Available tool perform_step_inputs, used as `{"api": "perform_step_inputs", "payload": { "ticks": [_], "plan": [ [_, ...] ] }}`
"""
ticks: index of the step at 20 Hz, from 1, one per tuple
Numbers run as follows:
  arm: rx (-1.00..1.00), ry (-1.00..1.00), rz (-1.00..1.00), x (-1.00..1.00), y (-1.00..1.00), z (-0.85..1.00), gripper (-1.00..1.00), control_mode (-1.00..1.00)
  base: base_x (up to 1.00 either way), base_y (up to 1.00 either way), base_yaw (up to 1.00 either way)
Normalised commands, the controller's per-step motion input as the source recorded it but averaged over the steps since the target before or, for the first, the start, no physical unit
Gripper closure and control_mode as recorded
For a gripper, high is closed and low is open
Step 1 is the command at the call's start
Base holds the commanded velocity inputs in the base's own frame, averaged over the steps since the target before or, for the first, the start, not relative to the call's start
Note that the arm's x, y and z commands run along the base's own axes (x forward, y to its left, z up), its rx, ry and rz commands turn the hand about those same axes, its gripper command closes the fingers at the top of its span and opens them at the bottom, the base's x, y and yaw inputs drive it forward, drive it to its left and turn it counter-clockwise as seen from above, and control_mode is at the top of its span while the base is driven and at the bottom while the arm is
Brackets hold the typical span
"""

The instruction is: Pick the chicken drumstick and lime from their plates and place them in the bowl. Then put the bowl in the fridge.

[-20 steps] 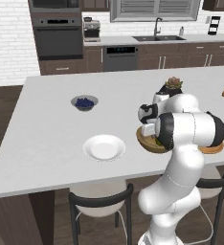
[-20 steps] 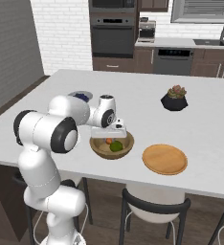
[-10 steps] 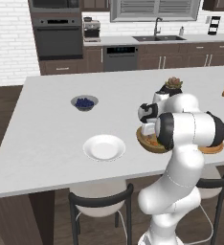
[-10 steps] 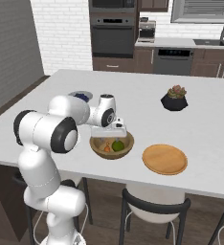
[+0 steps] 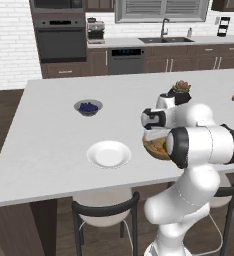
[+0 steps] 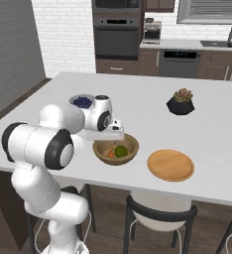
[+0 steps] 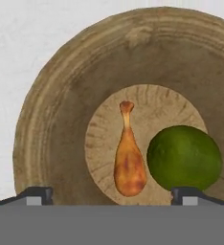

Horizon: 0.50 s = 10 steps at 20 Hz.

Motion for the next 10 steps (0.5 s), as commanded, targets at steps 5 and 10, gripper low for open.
{"api": "perform_step_inputs", "payload": {
  "ticks": [5, 10],
  "plan": [
    [-0.09, 0.00, 0.00, -0.06, 0.63, -0.01, -1.00, -1.00, 0.00, 0.00, 0.00],
    [-0.02, 0.00, 0.00, 0.20, 0.04, -0.08, -1.00, -1.00, 0.00, 0.00, 0.00]
  ]
}}
